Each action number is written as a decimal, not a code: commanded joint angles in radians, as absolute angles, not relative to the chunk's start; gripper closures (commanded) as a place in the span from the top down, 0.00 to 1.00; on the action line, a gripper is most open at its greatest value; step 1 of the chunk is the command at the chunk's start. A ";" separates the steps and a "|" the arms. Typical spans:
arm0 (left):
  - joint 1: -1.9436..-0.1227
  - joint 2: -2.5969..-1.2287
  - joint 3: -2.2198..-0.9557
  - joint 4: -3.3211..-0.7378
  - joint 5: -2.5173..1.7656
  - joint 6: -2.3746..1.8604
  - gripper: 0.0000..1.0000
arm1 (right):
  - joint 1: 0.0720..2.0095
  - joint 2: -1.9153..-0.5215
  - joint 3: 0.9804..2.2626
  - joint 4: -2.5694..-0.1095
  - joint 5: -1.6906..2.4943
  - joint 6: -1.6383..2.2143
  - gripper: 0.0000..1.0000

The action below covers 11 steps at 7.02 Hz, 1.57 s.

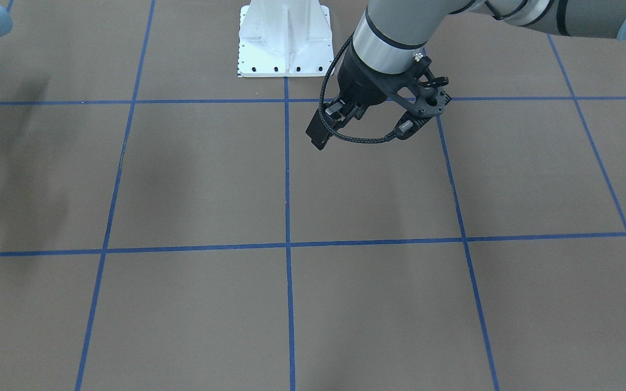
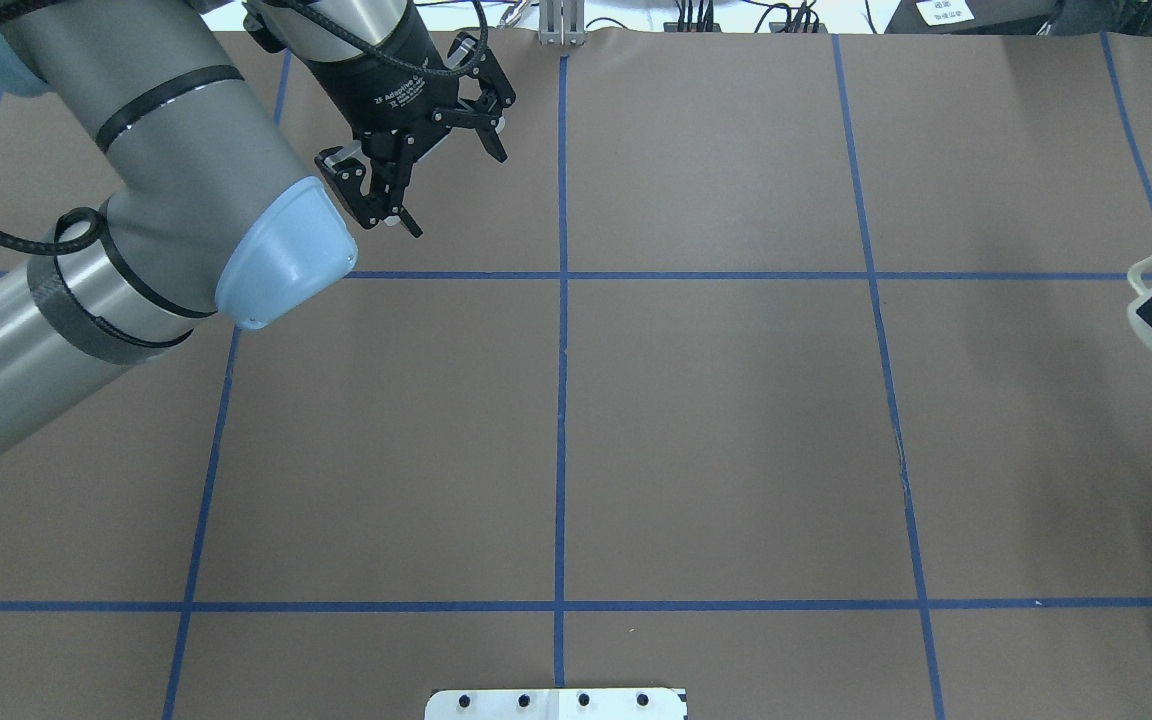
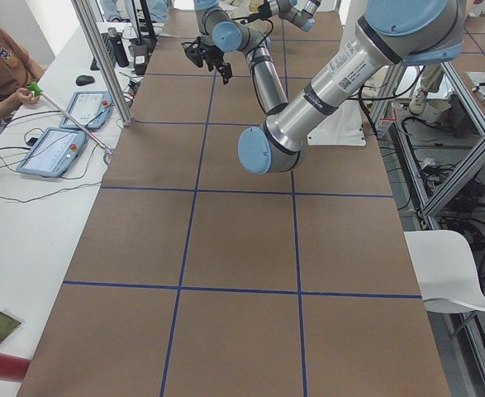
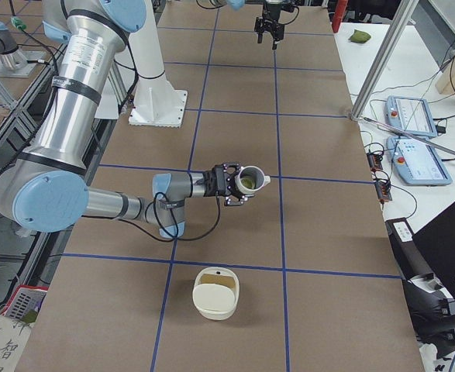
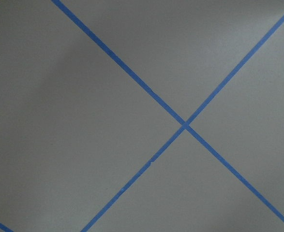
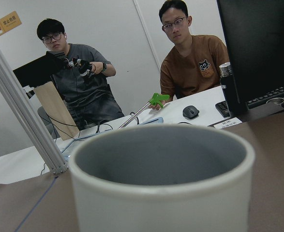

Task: Left arm hands cup to right arm to dump lemon

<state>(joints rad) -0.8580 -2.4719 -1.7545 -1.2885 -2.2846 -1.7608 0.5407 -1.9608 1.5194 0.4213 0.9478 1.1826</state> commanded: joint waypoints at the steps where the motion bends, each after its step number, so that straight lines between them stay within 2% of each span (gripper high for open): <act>1: -0.842 -2.473 -1.753 -1.289 -2.275 -1.763 1.00 | 0.561 -1.976 1.369 0.531 0.948 1.195 0.14; 4: -0.834 -2.474 -1.752 -1.289 -2.269 -1.764 1.00 | 0.563 -2.045 1.173 0.858 0.965 1.388 0.11; 5: -0.834 -2.474 -1.752 -1.289 -2.269 -1.764 1.00 | 0.563 -2.054 1.146 0.874 0.979 1.410 0.11; 11: -0.831 -2.477 -1.752 -1.289 -2.269 -1.766 1.00 | 0.563 -2.066 1.120 0.957 0.980 1.843 0.11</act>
